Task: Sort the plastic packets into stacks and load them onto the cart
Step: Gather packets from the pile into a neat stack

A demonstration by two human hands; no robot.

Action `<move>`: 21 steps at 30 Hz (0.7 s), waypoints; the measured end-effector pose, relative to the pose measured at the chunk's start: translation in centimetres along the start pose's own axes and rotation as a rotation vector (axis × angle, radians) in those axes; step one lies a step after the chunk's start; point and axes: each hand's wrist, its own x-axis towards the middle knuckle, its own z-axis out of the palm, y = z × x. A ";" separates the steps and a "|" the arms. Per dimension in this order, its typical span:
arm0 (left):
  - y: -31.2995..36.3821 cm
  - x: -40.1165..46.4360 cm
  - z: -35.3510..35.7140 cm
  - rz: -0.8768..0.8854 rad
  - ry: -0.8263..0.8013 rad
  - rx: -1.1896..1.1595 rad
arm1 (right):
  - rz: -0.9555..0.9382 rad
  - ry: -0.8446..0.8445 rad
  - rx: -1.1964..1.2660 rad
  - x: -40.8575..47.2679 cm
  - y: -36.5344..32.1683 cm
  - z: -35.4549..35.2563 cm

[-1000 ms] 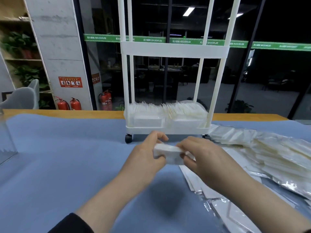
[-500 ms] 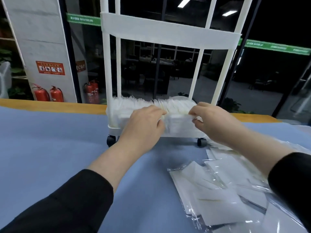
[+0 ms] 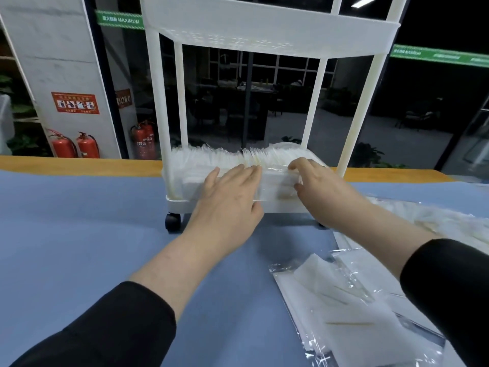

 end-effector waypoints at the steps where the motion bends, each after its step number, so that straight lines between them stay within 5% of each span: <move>1: 0.0 0.0 0.1 0.000 -0.028 0.037 | -0.018 0.026 0.009 -0.4 0.1 0.6; 15: 0.5 0.0 0.6 -0.047 -0.063 0.103 | 0.277 0.088 0.349 -1.4 -1.6 0.7; 21: 0.5 0.0 0.5 -0.054 -0.047 0.081 | 0.498 0.267 0.668 -0.2 -2.5 1.0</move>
